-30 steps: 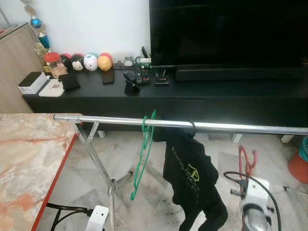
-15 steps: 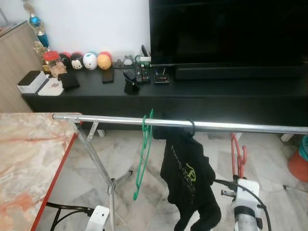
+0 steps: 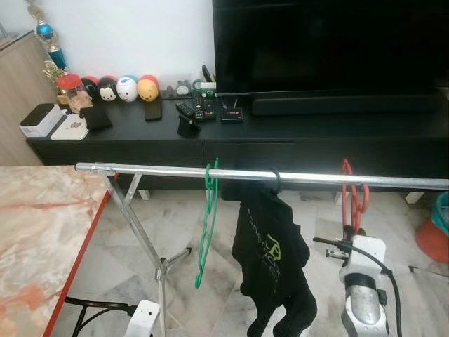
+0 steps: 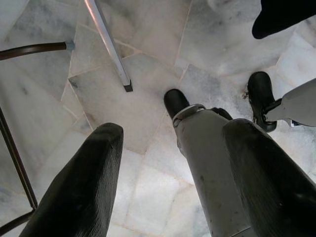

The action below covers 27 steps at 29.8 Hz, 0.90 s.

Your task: Hang hanger

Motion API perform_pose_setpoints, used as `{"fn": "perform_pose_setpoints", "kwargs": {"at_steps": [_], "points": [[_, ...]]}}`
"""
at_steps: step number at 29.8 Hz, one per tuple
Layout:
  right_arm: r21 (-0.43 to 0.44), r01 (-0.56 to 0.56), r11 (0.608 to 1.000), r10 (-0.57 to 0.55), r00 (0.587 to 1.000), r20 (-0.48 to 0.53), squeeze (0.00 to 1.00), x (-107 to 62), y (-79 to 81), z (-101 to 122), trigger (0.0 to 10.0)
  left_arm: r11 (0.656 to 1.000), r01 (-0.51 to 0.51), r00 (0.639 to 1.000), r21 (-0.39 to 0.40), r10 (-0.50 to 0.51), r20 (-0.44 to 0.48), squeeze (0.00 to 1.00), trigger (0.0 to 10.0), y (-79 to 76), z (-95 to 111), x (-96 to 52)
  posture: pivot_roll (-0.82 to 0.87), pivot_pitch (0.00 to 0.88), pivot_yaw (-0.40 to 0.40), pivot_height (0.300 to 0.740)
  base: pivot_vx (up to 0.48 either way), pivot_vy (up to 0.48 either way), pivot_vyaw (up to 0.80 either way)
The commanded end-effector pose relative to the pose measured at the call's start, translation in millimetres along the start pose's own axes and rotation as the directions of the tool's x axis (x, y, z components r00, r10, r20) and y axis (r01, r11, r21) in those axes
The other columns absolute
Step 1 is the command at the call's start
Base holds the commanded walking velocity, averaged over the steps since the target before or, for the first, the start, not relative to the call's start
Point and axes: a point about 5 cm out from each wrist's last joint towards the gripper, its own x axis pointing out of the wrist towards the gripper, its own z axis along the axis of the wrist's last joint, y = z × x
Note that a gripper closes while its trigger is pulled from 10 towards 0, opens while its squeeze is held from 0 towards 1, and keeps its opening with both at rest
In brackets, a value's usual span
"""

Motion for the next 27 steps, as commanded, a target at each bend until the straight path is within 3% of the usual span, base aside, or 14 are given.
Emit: {"fn": "perform_pose_setpoints", "kwargs": {"at_steps": [1, 9, 13, 16, 19, 27], "points": [[0.018, -0.001, 1.000, 0.000, 0.998, 0.063, 0.00, 10.7, 0.6, 17, 10.0, 1.000, -0.011, 1.000, 0.009, 0.011, -0.019, 0.00, 10.0, 3.9, -4, -1.2, -0.08, 0.000, 0.054, 0.740, 0.000, 0.000, 0.00], [0.026, -0.018, 0.999, 0.016, 0.996, 0.090, 0.00, 12.7, 3.5, 24, 10.0, 1.000, -0.008, 1.000, 0.009, 0.009, -0.019, 0.00, 10.0, 3.6, -4, -1.2, -0.09, 0.000, 0.056, 0.740, 0.000, 0.000, 0.00], [0.028, -0.020, 0.999, 0.018, 0.999, 0.051, 0.00, 15.4, 3.0, 21, 10.0, 1.000, -0.005, 1.000, 0.011, 0.005, -0.020, 0.00, 10.0, 3.2, -4, -1.1, -0.08, 0.000, 0.056, 0.740, 0.000, 0.000, 0.00], [0.015, -0.052, 0.999, 0.052, 0.998, -0.045, 0.00, 19.6, 6.8, 13, 10.0, 1.000, -0.004, 1.000, 0.010, 0.005, -0.020, 0.00, 10.0, 3.3, -4, -1.1, -0.09, 0.000, 0.056, 0.740, 0.000, 0.000, 0.00], [0.048, -0.076, 0.996, 0.077, 0.997, -0.019, 0.00, 22.0, 10.6, 18, 10.0, 1.000, -0.004, 1.000, 0.012, 0.004, -0.021, 0.00, 10.0, 3.1, -4, -1.1, -0.08, 0.000, 0.055, 0.740, 0.000, 0.000, 0.00], [0.032, -0.104, 0.994, 0.106, 0.993, -0.048, 0.00, 30.7, 14.6, 23, 10.0, 1.000, -0.005, 1.000, 0.010, 0.005, -0.023, 0.00, 10.0, 3.2, -5, -1.2, -0.08, 0.000, 0.055, 0.740, 0.000, 0.000, 0.00]]}}
